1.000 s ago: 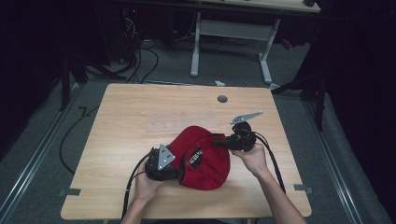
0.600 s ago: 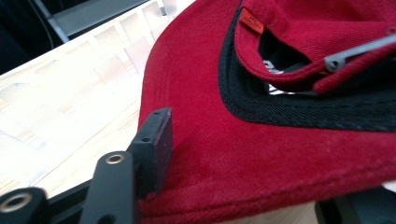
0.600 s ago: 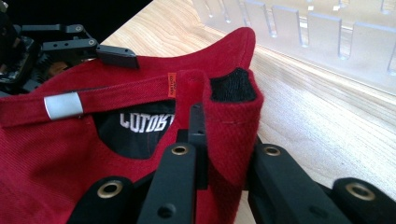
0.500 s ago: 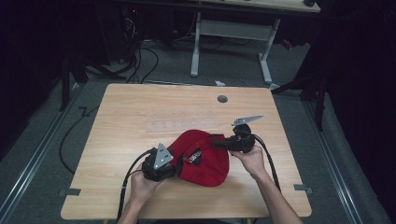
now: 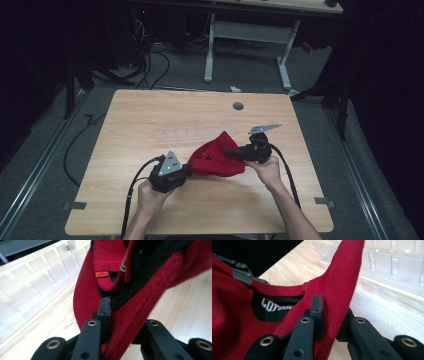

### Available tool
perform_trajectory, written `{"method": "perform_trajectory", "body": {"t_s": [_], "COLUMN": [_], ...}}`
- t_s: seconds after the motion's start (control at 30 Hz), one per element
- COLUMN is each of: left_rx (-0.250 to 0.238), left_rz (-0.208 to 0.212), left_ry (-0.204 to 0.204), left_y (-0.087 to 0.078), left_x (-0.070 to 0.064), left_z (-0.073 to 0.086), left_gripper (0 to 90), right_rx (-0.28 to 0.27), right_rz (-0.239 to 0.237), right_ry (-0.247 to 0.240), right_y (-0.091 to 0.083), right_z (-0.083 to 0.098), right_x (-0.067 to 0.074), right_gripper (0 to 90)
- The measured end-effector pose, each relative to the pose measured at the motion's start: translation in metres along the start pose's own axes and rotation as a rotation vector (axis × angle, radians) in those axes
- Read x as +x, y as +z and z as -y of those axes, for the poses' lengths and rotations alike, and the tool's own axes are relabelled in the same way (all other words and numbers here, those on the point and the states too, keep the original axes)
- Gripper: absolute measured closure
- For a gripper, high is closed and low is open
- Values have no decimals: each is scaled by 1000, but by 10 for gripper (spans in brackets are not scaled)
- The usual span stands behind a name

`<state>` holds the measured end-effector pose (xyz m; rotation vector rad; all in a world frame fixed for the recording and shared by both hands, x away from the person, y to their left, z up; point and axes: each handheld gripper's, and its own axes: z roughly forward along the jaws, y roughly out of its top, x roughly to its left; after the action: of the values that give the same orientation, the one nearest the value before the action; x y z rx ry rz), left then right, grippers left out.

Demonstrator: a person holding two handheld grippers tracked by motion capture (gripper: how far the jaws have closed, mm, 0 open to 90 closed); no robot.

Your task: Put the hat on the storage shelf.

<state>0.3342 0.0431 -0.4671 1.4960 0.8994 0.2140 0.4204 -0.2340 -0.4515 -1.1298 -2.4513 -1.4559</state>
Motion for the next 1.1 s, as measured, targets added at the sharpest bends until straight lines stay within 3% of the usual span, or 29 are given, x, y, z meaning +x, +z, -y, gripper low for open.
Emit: {"method": "perform_trajectory", "body": {"t_s": [0.13, 0.37, 0.47, 0.6, 0.7, 0.9, 0.97, 1.1], "left_rx": [-6, 9, 14, 23, 33, 33, 26, -1], "left_rz": [40, 56, 62, 68, 78, 69, 58, 37], "left_ry": [16, 46, 53, 31, 36, 39, 30, -7], "left_y": [-5, -7, -8, -7, -7, -10, -13, -18], "left_x": [-6, -12, -14, -14, -15, -14, -10, -3], "left_z": [-3, -10, -12, -13, -15, -19, -19, -24], "left_gripper": [827, 846, 848, 848, 848, 849, 849, 850], "right_rx": [-21, -57, -83, -135, -171, -220, -233, -234], "right_rz": [3, -8, 45, 109, 140, 154, 151, 192], "right_ry": [-1, 15, -3, 0, 10, 56, 66, 57], "right_y": [-2, -5, -8, -15, -23, -33, -37, -45], "right_z": [-1, -2, -3, -4, -4, -3, -3, -2], "right_x": [-1, -4, -2, -3, -5, -12, -14, -15], "right_gripper": [793, 787, 725, 637, 593, 525, 516, 507]}}
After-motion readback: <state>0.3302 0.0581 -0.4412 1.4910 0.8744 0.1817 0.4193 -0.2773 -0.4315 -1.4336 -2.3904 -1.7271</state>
